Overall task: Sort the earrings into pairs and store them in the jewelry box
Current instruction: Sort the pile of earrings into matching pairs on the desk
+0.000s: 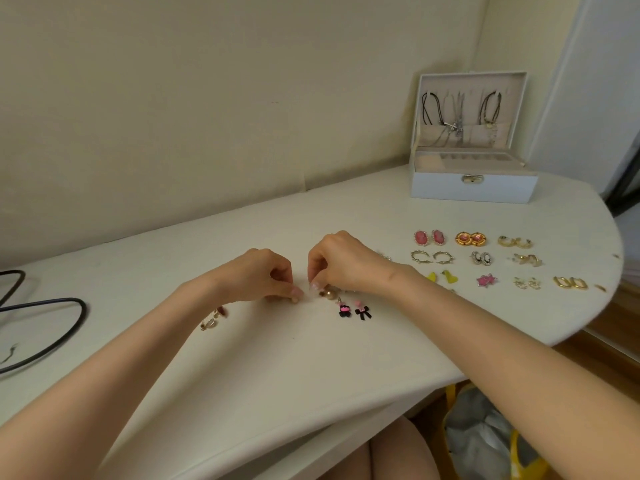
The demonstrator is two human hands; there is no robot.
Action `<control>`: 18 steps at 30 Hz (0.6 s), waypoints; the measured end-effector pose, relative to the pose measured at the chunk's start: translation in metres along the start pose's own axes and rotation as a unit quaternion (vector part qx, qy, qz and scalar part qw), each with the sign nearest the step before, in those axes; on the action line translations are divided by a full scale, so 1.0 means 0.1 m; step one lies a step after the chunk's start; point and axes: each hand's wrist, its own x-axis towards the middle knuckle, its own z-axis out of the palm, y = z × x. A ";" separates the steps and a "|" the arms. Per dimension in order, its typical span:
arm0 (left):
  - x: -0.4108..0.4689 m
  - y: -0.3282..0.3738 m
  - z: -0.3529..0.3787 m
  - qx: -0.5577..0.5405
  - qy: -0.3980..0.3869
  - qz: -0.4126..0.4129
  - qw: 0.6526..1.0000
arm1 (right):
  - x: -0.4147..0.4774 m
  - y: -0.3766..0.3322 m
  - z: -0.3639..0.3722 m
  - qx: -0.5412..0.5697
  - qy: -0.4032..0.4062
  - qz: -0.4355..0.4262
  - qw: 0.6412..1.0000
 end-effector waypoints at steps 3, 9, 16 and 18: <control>-0.01 -0.01 -0.01 -0.002 0.004 -0.005 1.000 | 0.01 0.04 -0.10 0.005 0.017 0.002 1.000; 0.01 0.05 0.07 -0.016 0.007 0.015 1.000 | -0.06 0.03 -0.15 -0.047 -0.033 0.002 0.998; 0.06 0.09 0.13 -0.027 0.005 0.044 0.999 | -0.11 0.00 -0.06 -0.070 -0.030 0.001 0.997; 0.07 0.08 0.14 -0.021 0.007 0.049 0.999 | -0.11 -0.01 -0.05 -0.063 -0.024 0.002 0.998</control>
